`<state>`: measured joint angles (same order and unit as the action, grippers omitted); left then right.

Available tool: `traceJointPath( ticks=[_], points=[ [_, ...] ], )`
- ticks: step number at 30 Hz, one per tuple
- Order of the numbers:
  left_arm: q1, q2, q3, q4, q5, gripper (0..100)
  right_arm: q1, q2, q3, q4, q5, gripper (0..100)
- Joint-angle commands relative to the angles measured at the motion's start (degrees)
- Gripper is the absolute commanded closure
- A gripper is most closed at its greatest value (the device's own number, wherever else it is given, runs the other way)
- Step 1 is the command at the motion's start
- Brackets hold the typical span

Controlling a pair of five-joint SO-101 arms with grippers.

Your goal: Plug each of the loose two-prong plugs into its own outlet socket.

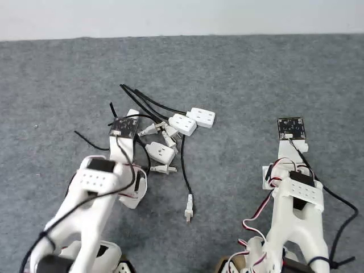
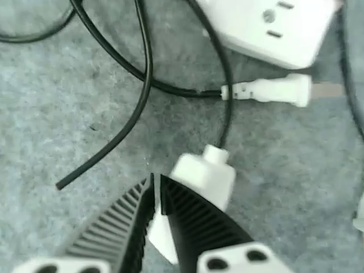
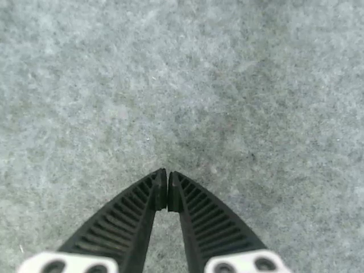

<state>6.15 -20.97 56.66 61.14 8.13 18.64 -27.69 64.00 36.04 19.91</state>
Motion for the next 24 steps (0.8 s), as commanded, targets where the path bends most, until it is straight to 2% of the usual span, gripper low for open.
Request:
traceJointPath(
  ticks=[1, 4, 9, 18, 24],
  points=[
    [-0.18, 7.56, -5.67, -1.05, -0.88, 99, -0.22, -0.57, -1.14, 0.31, 0.7, 98.9],
    [0.18, 11.43, -6.9, -0.88, -0.88, 99, -0.22, -0.57, -1.14, 0.31, 0.7, 98.9],
    [3.52, 8.35, -6.02, 1.58, -0.97, 99, -0.22, -0.57, -1.14, 0.31, 0.7, 98.9],
    [18.37, -7.38, 2.86, 1.05, -0.88, 99, -0.22, -0.57, -1.14, 0.13, 0.7, 98.7],
    [28.75, -7.91, 6.29, -0.53, -0.88, 99, -0.22, -0.57, -1.23, 0.13, 0.7, 98.7]
  ],
)
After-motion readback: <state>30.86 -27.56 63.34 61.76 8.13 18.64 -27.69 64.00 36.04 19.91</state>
